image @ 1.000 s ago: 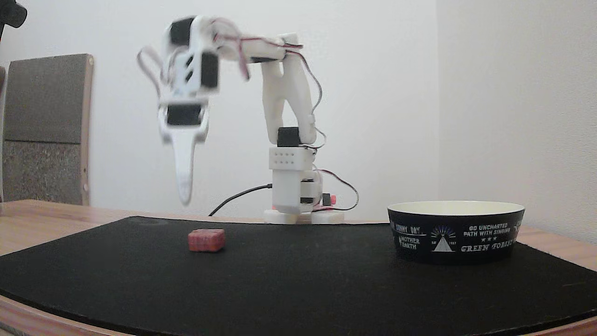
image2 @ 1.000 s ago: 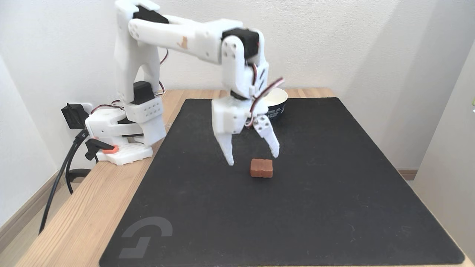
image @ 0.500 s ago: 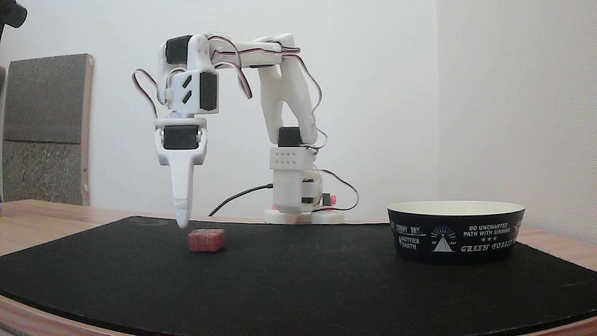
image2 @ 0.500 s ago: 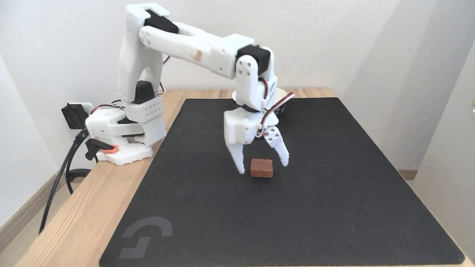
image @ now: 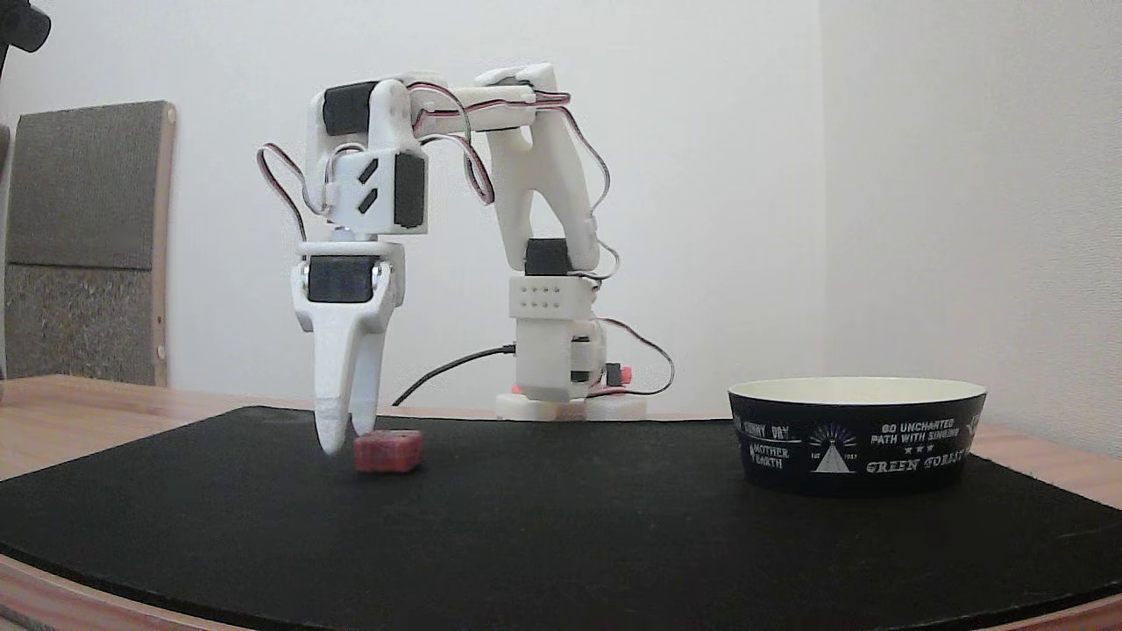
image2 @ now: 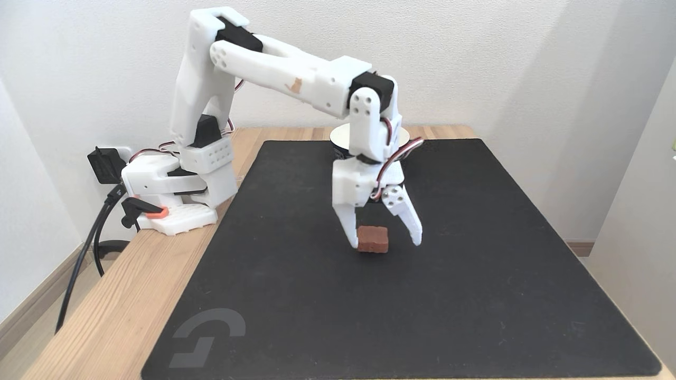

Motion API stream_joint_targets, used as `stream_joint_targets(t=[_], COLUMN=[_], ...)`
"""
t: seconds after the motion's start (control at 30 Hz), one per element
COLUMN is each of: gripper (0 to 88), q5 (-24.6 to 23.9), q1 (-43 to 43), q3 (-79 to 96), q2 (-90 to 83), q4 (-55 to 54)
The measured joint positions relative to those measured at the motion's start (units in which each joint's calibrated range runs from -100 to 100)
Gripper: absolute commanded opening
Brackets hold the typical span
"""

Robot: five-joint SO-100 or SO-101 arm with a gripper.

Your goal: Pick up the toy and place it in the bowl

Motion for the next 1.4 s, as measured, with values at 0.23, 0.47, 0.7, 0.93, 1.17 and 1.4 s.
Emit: stream_joint_targets(t=[0.23, 0.47, 0.7, 0.93, 1.17, 1.4], gripper=[35.7, 35.6, 31.7, 11.2, 9.6, 9.6], q5=[-0.41, -0.41, -0.36, -2.16, -2.21, -2.21], q1=[-2.00, -3.00, -3.00, -3.75, -3.75, -3.75], q3=[3.87, 7.18, 8.69, 8.12, 8.22, 8.31], q2=[0.08, -0.08, -0.25, -0.33, -0.33, -0.67], q4=[-0.34, -1.69, -3.12, -4.81, -4.98, -4.98])
